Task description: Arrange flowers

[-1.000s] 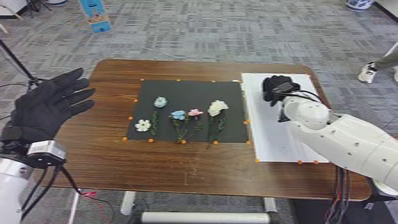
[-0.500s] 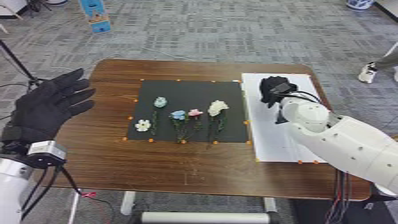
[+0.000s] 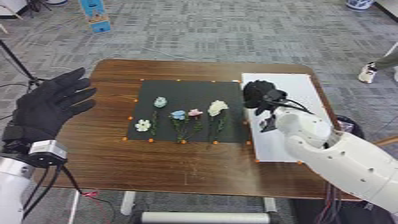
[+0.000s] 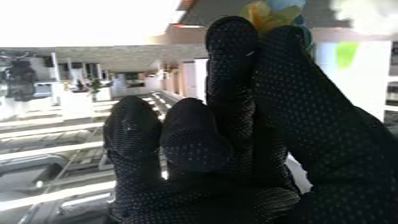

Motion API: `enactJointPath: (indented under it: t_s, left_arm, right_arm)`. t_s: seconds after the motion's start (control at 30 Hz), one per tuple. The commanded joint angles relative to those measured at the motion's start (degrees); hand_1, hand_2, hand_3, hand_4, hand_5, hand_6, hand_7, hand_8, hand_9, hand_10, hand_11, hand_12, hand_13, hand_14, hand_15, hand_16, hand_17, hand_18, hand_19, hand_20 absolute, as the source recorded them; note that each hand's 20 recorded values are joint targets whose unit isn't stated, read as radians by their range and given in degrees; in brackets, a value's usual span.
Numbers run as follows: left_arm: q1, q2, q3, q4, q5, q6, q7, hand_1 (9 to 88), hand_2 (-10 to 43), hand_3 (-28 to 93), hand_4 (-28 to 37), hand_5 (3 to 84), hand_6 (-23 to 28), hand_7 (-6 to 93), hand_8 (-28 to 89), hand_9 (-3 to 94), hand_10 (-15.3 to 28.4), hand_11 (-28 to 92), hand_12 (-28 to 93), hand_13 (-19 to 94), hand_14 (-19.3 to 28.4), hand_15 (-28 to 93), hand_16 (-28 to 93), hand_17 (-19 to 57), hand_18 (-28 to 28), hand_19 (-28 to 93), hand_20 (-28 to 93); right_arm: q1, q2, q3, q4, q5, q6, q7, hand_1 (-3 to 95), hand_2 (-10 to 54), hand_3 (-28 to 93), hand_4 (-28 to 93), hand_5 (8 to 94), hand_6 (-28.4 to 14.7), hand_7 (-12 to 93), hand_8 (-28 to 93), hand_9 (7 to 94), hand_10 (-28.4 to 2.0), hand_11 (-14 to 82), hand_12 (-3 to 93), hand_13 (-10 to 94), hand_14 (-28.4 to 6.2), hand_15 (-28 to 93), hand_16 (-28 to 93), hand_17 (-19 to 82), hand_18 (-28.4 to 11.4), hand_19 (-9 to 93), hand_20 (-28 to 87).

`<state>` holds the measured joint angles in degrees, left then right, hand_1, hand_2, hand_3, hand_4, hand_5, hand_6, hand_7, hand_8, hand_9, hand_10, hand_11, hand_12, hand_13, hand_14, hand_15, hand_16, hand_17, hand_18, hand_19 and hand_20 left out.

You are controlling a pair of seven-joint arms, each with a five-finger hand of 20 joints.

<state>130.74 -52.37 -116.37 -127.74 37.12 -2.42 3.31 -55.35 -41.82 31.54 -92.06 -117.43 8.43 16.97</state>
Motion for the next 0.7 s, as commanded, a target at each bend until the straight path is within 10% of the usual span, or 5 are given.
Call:
enactJointPath:
  t_s: [0.03,0.7]
  left_arm:
    - [-0.06,-0.69,0.03,-0.06,-0.26,0.36,-0.02,21.6,-3.7,70,-28.3,30.9,3.1,18.1,-9,29.1,12.8,22,19,24,15.2,28,2,-9.9,23.8,45,9]
    - [-0.87,-0.61,0.67,0.41,-0.46,0.25,-0.25,21.6,-3.8,70,-28.3,30.8,3.1,18.1,-9,29.1,12.9,22,18,24,15.2,28,1,-9.8,23.9,45,9]
  right_arm:
    - [-3.27,-1.29,0.4,-1.82,-2.43,0.23,-1.5,51.3,-9.5,81,-28,73.6,4.0,45,2,85.1,-3.7,22.3,49.1,72,-3.5,85,35,43,-18.8,93,59]
    - [-7.9,-1.75,2.19,-4.49,-2.8,-1.0,-2.68,51.6,-9.5,80,-28,73.5,4.4,45,1,85.9,-3.6,20.0,47.4,72,-3.5,85,35,44,-18.8,93,59]
